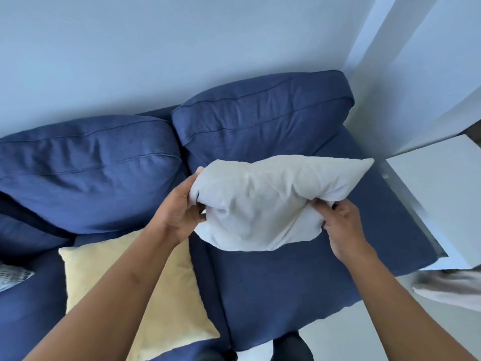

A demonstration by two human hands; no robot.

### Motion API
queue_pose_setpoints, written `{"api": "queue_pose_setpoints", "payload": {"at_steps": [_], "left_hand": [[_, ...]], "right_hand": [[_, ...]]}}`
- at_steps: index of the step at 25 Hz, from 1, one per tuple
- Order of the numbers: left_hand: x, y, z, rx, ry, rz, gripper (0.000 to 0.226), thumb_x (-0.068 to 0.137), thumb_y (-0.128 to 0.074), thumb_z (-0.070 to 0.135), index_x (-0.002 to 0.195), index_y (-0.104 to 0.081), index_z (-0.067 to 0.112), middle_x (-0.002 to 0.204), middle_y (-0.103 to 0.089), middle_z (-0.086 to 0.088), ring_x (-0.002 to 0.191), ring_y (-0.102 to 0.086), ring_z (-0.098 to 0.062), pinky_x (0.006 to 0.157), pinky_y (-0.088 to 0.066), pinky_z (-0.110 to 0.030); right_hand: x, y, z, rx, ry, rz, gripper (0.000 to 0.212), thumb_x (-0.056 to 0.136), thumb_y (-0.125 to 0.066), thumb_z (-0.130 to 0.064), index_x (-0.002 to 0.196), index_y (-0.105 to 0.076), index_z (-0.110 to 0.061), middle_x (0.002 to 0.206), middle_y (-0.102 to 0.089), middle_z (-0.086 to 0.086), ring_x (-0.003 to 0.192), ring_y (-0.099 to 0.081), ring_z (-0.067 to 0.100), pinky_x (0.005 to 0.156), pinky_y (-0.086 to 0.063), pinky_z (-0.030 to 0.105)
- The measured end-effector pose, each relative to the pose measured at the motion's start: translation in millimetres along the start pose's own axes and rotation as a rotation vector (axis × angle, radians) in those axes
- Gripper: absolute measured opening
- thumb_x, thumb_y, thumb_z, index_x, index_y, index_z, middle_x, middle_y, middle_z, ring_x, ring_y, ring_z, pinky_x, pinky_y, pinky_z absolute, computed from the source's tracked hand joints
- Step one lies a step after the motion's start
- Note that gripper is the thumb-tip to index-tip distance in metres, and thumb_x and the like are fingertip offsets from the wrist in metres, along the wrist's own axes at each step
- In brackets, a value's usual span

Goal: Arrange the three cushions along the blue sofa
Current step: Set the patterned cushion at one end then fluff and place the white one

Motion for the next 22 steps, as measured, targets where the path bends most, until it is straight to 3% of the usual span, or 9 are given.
{"api": "queue_pose_setpoints", "payload": {"at_steps": [2,4,7,9,11,16,20,22], "left_hand": [[16.3,-12.3,-14.6,-0.042,-0.074,0.084,0.054,0.091,-0.069,0.06,0.132,-0.072,0.025,0.133,-0.075,0.001,0.123,-0.07,-0.018,0.097,-0.058,-0.037],[32.2,-33.6,-33.0,0.033,-0.141,0.196,0.063,0.085,-0.08,0.052,0.139,-0.064,0.023,0.137,-0.073,0.0,0.127,-0.068,-0.02,0.098,-0.058,-0.037],[67.7,-56.4,-61.9,0.144,-0.105,0.461,0.063,0.071,-0.093,0.04,0.124,-0.065,0.019,0.116,-0.08,0.008,0.113,-0.075,-0.02,0.09,-0.058,-0.037],[95.0,-61.1,-73.0,0.123,-0.068,0.56,0.054,0.067,-0.092,0.035,0.108,-0.069,0.01,0.099,-0.081,-0.001,0.105,-0.076,-0.031,0.089,-0.061,-0.042],[128.4,-64.7,-85.0,0.103,-0.05,0.589,0.046,0.071,-0.09,0.03,0.11,-0.072,0.011,0.105,-0.082,-0.004,0.106,-0.076,-0.03,0.096,-0.061,-0.048],[198.4,-58.0,-113.1,0.222,-0.058,0.637,0.034,0.079,-0.085,0.026,0.108,-0.068,0.034,0.111,-0.079,0.008,0.107,-0.074,-0.017,0.097,-0.06,-0.043],[235.5,-43.8,-135.4,0.33,0.125,0.55,0.059,0.084,-0.079,0.017,0.138,-0.056,0.021,0.134,-0.07,-0.001,0.125,-0.066,-0.027,0.098,-0.055,-0.039],[243.1,-46.1,-145.9,0.411,0.217,0.497,0.075,0.089,-0.078,0.019,0.155,-0.042,0.021,0.156,-0.053,-0.002,0.143,-0.051,-0.025,0.104,-0.047,-0.036]], "right_hand": [[34.3,5.6,5.9,0.042,-0.037,0.046,0.011,0.09,-0.079,-0.021,0.09,-0.07,-0.015,0.097,-0.073,0.004,0.095,-0.07,0.023,0.083,-0.055,0.044],[67.8,14.5,13.1,0.043,-0.074,0.037,0.021,0.091,-0.078,-0.024,0.095,-0.068,-0.007,0.097,-0.068,0.007,0.091,-0.067,0.023,0.082,-0.053,0.046],[117.6,21.4,22.2,0.015,-0.128,-0.013,0.031,0.088,-0.078,-0.03,0.101,-0.066,-0.005,0.094,-0.061,0.008,0.084,-0.056,0.026,0.075,-0.047,0.045],[147.3,24.8,29.9,-0.016,-0.145,-0.007,0.031,0.087,-0.078,-0.031,0.099,-0.065,-0.006,0.09,-0.059,0.006,0.081,-0.053,0.025,0.072,-0.045,0.042],[182.9,28.8,43.4,-0.042,-0.171,-0.008,0.026,0.086,-0.078,-0.032,0.092,-0.066,-0.01,0.089,-0.06,0.006,0.079,-0.054,0.025,0.07,-0.046,0.042],[262.0,22.6,87.5,-0.168,-0.173,-0.005,0.014,0.087,-0.075,-0.032,0.089,-0.067,-0.02,0.088,-0.069,-0.002,0.085,-0.066,0.02,0.075,-0.053,0.037],[301.2,7.3,118.2,-0.311,-0.291,-0.124,0.021,0.089,-0.075,-0.029,0.106,-0.065,-0.019,0.09,-0.055,-0.008,0.082,-0.056,0.015,0.065,-0.049,0.02],[308.4,2.6,127.2,-0.356,-0.327,-0.192,0.041,0.09,-0.074,-0.028,0.129,-0.065,-0.021,0.117,-0.06,-0.004,0.106,-0.061,0.015,0.089,-0.055,0.025]]}}
Point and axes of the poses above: each hand's wrist, its own x-axis towards the middle knuckle, its own y-axis out of the back of the hand, z = x × y, the point moved 2 cm from there along x, towards the middle knuckle
